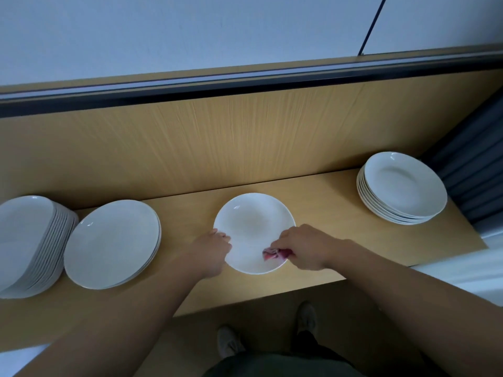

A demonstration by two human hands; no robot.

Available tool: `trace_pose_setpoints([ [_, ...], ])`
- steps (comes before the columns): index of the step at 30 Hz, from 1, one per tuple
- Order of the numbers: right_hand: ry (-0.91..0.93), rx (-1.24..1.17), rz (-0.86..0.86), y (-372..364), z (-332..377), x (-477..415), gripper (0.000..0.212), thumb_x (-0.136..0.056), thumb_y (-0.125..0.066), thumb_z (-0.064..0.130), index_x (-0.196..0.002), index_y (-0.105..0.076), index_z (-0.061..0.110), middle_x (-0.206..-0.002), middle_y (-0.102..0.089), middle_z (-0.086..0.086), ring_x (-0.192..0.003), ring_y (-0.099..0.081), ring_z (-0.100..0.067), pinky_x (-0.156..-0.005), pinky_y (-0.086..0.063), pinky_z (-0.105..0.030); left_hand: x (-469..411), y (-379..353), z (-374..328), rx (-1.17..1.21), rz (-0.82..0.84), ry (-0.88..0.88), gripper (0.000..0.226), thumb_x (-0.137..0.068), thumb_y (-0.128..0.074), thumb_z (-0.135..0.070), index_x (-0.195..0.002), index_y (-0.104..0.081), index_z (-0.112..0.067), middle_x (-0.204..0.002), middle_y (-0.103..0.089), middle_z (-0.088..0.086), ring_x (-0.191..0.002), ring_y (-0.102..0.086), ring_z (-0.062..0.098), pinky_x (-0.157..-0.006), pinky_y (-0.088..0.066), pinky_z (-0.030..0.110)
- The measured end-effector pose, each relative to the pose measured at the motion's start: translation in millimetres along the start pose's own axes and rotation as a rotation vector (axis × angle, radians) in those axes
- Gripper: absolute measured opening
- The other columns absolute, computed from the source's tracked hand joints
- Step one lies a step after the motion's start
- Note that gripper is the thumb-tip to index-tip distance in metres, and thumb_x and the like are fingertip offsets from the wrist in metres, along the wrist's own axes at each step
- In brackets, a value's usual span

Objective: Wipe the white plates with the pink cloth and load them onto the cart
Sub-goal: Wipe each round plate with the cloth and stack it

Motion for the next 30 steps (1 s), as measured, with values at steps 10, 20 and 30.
trace_pose_setpoints([
  [10,-0.089,-0.124,-0.245,40.3,-64.1,28.2,0.019,-0.087,-0.051,0.015,-0.093,-0.06,0.03,-0.088,-0.057,0.009,-0.084,-0.051,-0.017,-0.074,-0.045,-0.037,-32.0,26.0,-89.2,0.22,-0.152,0.249,0.031,-0.098,-0.037,-0.036,-0.112,-0.055,-0.015,-0.108,-0.056,0.001,-0.096,-0.054,0.018,-0.085,-0.044,0.032],
  [20,-0.019,-0.093,-0.227,50.5,-92.9,28.8,0.03,-0.09,-0.05,0.018,-0.116,-0.061,0.027,-0.102,-0.059,0.003,-0.092,-0.053,-0.018,-0.077,-0.044,-0.034,-63.8,22.3,-130.8,0.257,-0.031,0.422,0.048,-0.093,-0.04,-0.045,-0.133,-0.041,-0.017,-0.144,-0.036,0.008,-0.128,-0.04,0.028,-0.102,-0.039,0.048],
  [30,0.051,-0.105,-0.236,61.9,-106.5,31.4,0.034,-0.092,-0.05,0.02,-0.122,-0.059,0.032,-0.107,-0.059,0.005,-0.095,-0.054,-0.019,-0.081,-0.048,-0.037,-58.2,27.4,-150.2,0.154,0.051,0.479,0.053,-0.099,-0.046,-0.009,-0.148,-0.027,-0.009,-0.157,-0.02,0.013,-0.141,-0.03,0.031,-0.102,-0.044,0.046],
])
Point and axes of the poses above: each hand's wrist, its own x-axis away from the middle knuckle, its own y-axis out of the back of the hand, z = x × y, the point moved 2 cm from there along -x, towards the middle knuckle
